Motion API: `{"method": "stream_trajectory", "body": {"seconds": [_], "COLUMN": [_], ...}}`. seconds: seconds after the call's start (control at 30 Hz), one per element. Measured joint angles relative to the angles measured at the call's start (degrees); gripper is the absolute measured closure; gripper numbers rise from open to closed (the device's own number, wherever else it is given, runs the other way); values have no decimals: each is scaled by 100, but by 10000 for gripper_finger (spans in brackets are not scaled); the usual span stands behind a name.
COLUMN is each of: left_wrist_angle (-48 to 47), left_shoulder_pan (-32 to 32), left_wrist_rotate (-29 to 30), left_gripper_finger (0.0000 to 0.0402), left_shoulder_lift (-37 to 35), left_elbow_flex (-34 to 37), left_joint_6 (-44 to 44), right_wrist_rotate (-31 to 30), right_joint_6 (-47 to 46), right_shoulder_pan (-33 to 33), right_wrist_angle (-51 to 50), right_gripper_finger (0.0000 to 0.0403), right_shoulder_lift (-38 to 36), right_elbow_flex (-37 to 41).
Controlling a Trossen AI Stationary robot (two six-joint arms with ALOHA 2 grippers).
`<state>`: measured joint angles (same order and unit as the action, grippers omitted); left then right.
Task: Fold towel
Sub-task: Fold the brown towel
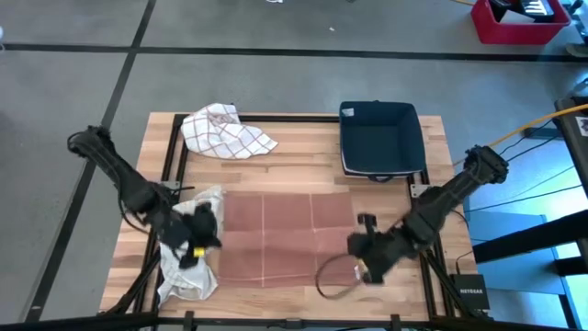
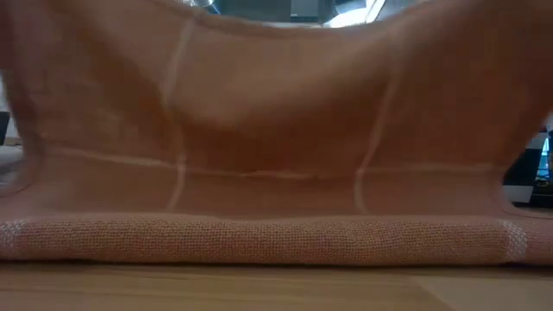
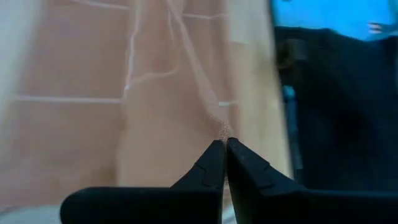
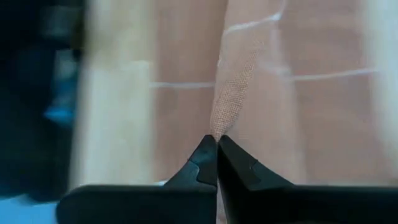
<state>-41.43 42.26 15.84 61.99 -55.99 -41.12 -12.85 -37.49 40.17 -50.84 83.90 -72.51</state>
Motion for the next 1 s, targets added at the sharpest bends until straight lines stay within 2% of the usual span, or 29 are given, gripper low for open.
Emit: {"method": "stream_trajectory", "body": {"seconds": [0.1,0.3,0.37,0.5,0.63,0.73,0.83,1.0], "left_wrist_angle": [747,1580,1658,1964,2600,2754,2646,2013], "left_shoulder_pan": [501,1383,1557,1638,1585,1565,1563,1565], "left_wrist_rotate": [-106,-260,-300,-906,-1138,-926,-796,-417], "left_gripper_finger": [400,400,400,400,400,400,400,400], "left_shoulder_lift": [365,1057,1309,1687,1651,1470,1372,1159], "left_elbow_flex": [0,0,0,0,-16,-197,-392,-667], "left_joint_6": [-375,-1424,-1703,-2105,-2007,-1717,-1342,-1009], "right_wrist_rotate": [371,257,445,753,987,1083,1092,732], "right_joint_6": [-576,-1364,-1504,-1655,-1771,-1777,-1771,-1360], "right_shoulder_pan": [387,996,1098,1226,1232,1232,1236,1232], "right_wrist_angle": [345,1107,1452,1899,1924,2030,1906,870], "right_gripper_finger": [399,399,399,399,398,398,398,398], "right_shoulder_lift": [11,129,265,552,606,528,473,463], "right_elbow_flex": [0,0,0,0,2,-11,-216,-802]}}
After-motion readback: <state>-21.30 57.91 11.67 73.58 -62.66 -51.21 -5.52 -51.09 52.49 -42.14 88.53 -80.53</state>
